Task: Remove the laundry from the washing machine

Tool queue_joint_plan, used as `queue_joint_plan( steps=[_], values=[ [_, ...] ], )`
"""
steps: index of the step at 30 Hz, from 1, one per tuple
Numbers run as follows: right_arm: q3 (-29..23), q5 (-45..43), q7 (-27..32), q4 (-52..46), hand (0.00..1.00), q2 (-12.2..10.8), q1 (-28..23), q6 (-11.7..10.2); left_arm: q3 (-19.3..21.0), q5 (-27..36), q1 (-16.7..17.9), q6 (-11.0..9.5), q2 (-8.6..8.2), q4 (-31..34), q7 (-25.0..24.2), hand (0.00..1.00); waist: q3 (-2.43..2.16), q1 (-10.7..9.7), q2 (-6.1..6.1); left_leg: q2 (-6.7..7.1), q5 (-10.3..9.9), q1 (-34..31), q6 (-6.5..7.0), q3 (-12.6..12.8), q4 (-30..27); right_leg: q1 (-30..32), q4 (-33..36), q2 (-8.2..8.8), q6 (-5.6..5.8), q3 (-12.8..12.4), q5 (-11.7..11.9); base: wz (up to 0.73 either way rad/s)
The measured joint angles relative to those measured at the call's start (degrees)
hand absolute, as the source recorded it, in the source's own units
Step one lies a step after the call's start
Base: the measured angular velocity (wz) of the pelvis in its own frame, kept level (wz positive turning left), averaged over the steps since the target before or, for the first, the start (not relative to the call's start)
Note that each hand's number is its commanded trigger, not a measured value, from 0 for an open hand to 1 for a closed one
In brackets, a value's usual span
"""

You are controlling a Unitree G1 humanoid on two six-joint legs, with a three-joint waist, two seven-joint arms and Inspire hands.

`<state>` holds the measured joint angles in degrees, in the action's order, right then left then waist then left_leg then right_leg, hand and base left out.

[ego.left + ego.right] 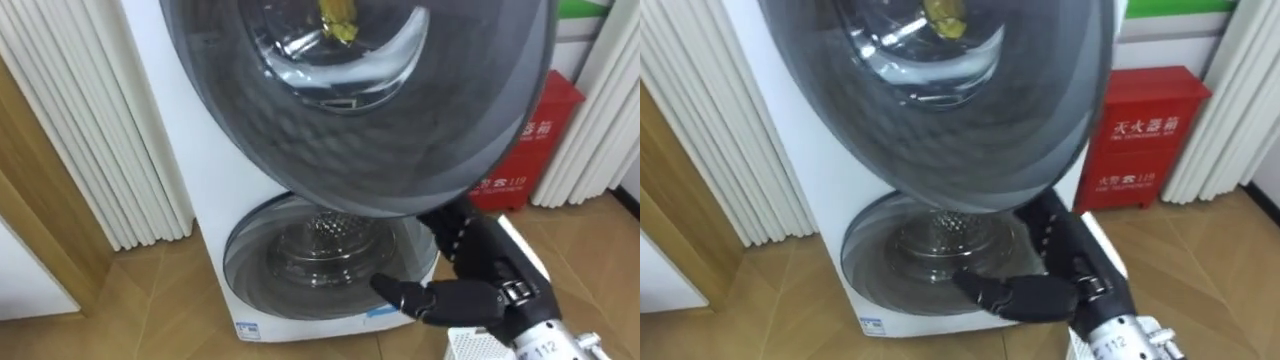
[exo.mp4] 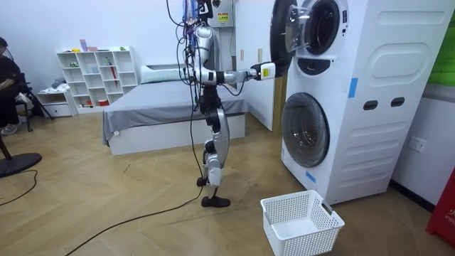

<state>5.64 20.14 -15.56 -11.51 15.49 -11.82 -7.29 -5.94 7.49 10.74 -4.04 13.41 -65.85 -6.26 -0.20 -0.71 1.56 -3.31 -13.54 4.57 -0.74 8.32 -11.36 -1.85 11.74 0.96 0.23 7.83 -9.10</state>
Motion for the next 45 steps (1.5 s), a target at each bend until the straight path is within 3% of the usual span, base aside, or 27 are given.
queue_joint_plan(
  steps=[6, 9, 12, 17, 25, 28, 32, 34, 38, 45],
  values=[
    [3.38, -0.38, -2.93, -1.43, 0.00, 0.04, -0.86, 0.00, -1.71, 0.94, -0.52, -0.18, 0.37, -0.19, -0.02, 0.00, 0.06, 0.19, 0.07, -0.18, -0.07, 0.09, -0.12, 1.31, 0.05, 0.74, 0.30, -0.32, -0.16, -1.63, 0.12, -0.13],
    [4.57, -0.40, -4.79, -2.13, 0.00, 0.24, -0.85, 0.00, -2.31, 1.02, -1.52, -0.19, 0.53, -0.75, -0.11, 0.00, 0.32, 0.39, -0.01, -0.17, -0.08, 0.09, -0.13, 1.37, 0.04, 0.85, 0.39, -0.34, -0.17, -2.15, 0.12, -0.02],
    [5.10, -1.47, -7.02, -3.28, 0.00, 0.21, -0.34, 0.00, -2.48, 1.01, -2.71, -0.24, 0.67, -0.83, -0.16, 0.00, 0.86, 1.36, -0.45, -0.14, -0.08, -0.11, -0.12, 1.36, 0.01, 1.04, 0.34, -0.37, -0.14, -2.33, 0.10, 0.00],
    [6.89, -4.32, -8.58, -5.70, 0.00, 0.68, 0.58, 0.09, -2.72, 1.24, -4.03, -0.49, 0.92, -0.60, -0.49, 0.00, 0.69, 2.72, -1.14, -0.09, -0.07, -1.69, -0.12, 0.72, -0.51, 1.92, -0.01, -0.25, -0.09, -1.47, 0.13, 0.06],
    [9.36, -5.95, -9.92, -7.72, 0.00, 2.22, 6.74, 3.49, -3.35, 1.97, -5.30, -1.17, 0.84, -0.56, -0.50, 0.00, 0.84, 5.53, -2.05, -0.11, -0.07, -0.78, -0.12, -0.58, -0.28, 0.91, -0.12, -0.28, -0.10, -0.83, 0.13, 0.03],
    [10.67, -6.62, -10.92, -7.72, 0.00, 1.77, 8.41, 4.24, -3.18, 1.97, -5.52, -1.34, 0.94, -0.51, -0.49, 0.00, 0.85, 6.57, -2.66, -0.05, -0.07, -0.88, -0.12, -1.44, -0.29, 0.51, -0.11, -0.14, -0.10, 0.31, 0.13, 0.19],
    [12.18, -8.19, -11.46, -8.93, 0.00, -1.36, 10.35, 4.47, -3.07, 1.94, -4.88, -1.63, 1.36, -0.58, -0.47, 0.00, 1.06, 9.01, -3.24, 0.06, -0.08, -1.48, -0.13, -3.61, -0.96, -0.29, -0.14, 0.08, -0.10, 2.50, 0.13, 0.28],
    [13.14, -8.27, -12.27, -9.49, 0.00, -2.27, 11.50, 4.46, -2.03, 1.94, -4.78, -1.63, 1.34, -0.60, -0.44, 0.00, 0.99, 9.17, -3.44, 0.10, -0.11, -2.42, -0.18, -4.88, -1.41, -0.29, -0.14, 0.21, -0.10, 3.70, 0.13, 0.34],
    [15.84, -8.27, -14.37, -9.63, 0.00, -4.31, 13.83, 4.32, -1.98, 1.95, -4.48, -1.56, 1.02, -0.90, -0.35, 0.00, 1.10, 10.68, -3.22, 0.20, 0.01, -2.43, -0.34, -7.04, -1.47, -1.42, -0.22, 0.30, -0.08, 5.54, 0.12, 0.29],
    [17.00, -8.33, -15.29, -9.45, 0.00, -4.58, 13.84, 4.30, -0.91, 1.84, -3.24, -1.28, 0.36, -0.63, -0.08, 0.00, 1.22, 11.36, -2.95, 0.61, 0.08, -2.54, -0.39, -8.76, -1.61, -2.50, -1.14, 0.55, -0.01, 7.26, 0.08, 0.13]
  ],
)
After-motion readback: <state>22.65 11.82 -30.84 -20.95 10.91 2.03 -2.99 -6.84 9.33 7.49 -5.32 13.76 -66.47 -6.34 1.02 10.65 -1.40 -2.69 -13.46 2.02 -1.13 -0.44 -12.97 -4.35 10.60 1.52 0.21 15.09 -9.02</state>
